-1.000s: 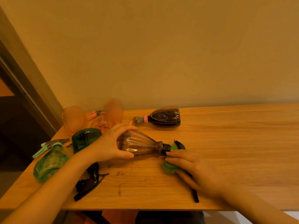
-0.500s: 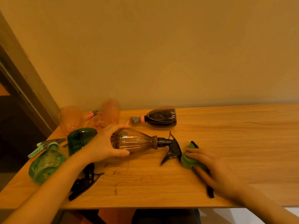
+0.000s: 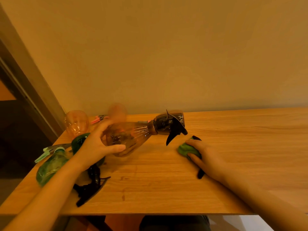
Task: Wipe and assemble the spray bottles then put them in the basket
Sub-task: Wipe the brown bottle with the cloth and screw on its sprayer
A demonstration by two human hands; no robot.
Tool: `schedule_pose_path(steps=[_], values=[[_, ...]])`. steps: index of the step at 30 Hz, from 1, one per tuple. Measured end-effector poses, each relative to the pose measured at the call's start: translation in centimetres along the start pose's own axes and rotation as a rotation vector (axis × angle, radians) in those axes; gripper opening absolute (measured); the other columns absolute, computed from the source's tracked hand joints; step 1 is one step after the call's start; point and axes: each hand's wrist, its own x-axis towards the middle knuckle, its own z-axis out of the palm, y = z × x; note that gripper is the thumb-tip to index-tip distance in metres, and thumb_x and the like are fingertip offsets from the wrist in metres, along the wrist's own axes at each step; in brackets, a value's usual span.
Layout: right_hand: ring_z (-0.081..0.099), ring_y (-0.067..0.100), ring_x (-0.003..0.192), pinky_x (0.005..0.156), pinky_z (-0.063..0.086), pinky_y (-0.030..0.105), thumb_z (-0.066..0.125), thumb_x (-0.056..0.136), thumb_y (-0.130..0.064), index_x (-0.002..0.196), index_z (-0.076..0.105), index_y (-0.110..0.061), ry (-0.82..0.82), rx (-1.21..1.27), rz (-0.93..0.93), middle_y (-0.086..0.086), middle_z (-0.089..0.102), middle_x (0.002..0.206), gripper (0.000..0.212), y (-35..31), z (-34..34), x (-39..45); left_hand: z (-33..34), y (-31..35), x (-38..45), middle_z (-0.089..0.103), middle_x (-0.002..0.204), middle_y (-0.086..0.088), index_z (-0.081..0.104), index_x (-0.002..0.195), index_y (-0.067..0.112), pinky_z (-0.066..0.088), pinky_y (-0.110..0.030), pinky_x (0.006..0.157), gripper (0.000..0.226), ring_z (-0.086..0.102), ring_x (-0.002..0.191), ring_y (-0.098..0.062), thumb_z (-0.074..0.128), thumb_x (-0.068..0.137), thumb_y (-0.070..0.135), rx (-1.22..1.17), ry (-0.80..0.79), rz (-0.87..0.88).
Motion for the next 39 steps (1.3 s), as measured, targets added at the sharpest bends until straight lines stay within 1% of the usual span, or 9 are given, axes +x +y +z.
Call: schedule_pose_path(steps=[6,11,14,17,21,25,29,32,39], values=[[0.040,0.006,0.130,0.110,0.034,0.029,0.056,0.093,-0.030,0.139,0.042,-0.032,-0.107,0.004,-0.146,-0.011,0.046,0.140,0.048,-2.2,1.9,1.4,-0.6,-0.1,-0.2,0.050,0.124,0.029,0.052,0.118,0.054,0.049,-0.027,0.089,0.075,0.052,0.114,0.002,0.080,0.049,0.053,0.004,0.019,-0.008],[0.036,-0.002,0.128,0.106,0.024,0.012,0.051,0.094,-0.038,0.137,0.048,-0.029,-0.225,-0.091,-0.374,-0.014,0.045,0.140,0.043,-3.1,1.5,0.5,-0.4,-0.1,0.0,0.049,0.126,0.025,0.051,0.118,0.054,0.049,-0.017,0.085,0.074,0.051,0.114,0.003,0.079,0.050,0.054,0.031,-0.004,-0.002],[0.036,-0.009,0.124,0.102,0.025,0.007,0.049,0.092,-0.046,0.133,0.051,-0.032,-0.246,-0.098,-0.405,-0.019,0.045,0.137,0.043,-2.4,0.8,-1.0,0.0,-0.1,0.1,0.049,0.130,0.020,0.050,0.120,0.054,0.048,-0.022,0.090,0.076,0.050,0.117,0.001,0.080,0.050,0.056,0.042,-0.027,-0.015],[0.042,-0.008,0.122,0.101,0.035,0.013,0.050,0.090,-0.049,0.129,0.054,-0.035,-0.187,-0.087,-0.361,-0.020,0.051,0.131,0.041,-0.9,0.0,-2.3,0.7,-0.1,-0.1,0.047,0.124,0.031,0.048,0.118,0.059,0.046,-0.021,0.088,0.078,0.049,0.113,0.008,0.078,0.046,0.064,0.063,-0.054,-0.047],[0.050,-0.007,0.113,0.095,0.045,0.021,0.050,0.086,-0.057,0.123,0.058,-0.038,0.007,-0.057,-0.207,-0.024,0.055,0.120,0.042,0.6,-0.2,-3.3,2.2,-0.8,-0.7,0.050,0.130,0.019,0.048,0.122,0.053,0.048,-0.032,0.097,0.085,0.051,0.117,-0.001,0.080,0.044,0.067,0.023,-0.081,-0.069],[0.052,-0.004,0.099,0.081,0.040,0.013,0.049,0.085,-0.055,0.116,0.064,-0.029,0.167,-0.072,-0.095,-0.024,0.054,0.108,0.043,1.1,-0.3,-3.1,3.8,-1.1,-1.4,0.048,0.129,0.027,0.048,0.120,0.056,0.048,-0.027,0.097,0.080,0.051,0.116,0.005,0.083,0.048,0.055,0.013,-0.097,-0.052],[0.051,0.002,0.102,0.085,0.039,0.020,0.066,0.086,-0.031,0.118,0.064,-0.023,0.165,-0.111,-0.036,-0.018,0.055,0.110,0.034,2.1,-1.2,-3.0,4.4,-0.7,-1.2,0.047,0.130,0.020,0.045,0.122,0.056,0.046,-0.019,0.091,0.077,0.049,0.115,0.006,0.079,0.053,0.052,0.090,-0.113,-0.031],[0.050,0.002,0.106,0.089,0.041,0.022,0.064,0.084,-0.031,0.122,0.062,-0.024,0.108,-0.118,-0.028,-0.018,0.052,0.114,0.039,2.9,-2.4,-3.0,4.4,0.0,-0.6,0.043,0.132,0.016,0.040,0.123,0.054,0.045,-0.012,0.088,0.080,0.047,0.117,0.003,0.076,0.052,0.054,0.163,-0.165,-0.036],[0.050,0.000,0.102,0.084,0.033,0.011,0.070,0.083,-0.026,0.119,0.064,-0.023,0.148,-0.114,-0.008,-0.018,0.055,0.112,0.037,3.4,-2.5,-3.4,4.3,2.3,0.9,0.019,0.149,0.006,0.024,0.139,0.036,0.035,-0.031,0.109,0.085,0.026,0.135,-0.012,0.077,0.073,0.032,0.560,-0.360,0.013]])
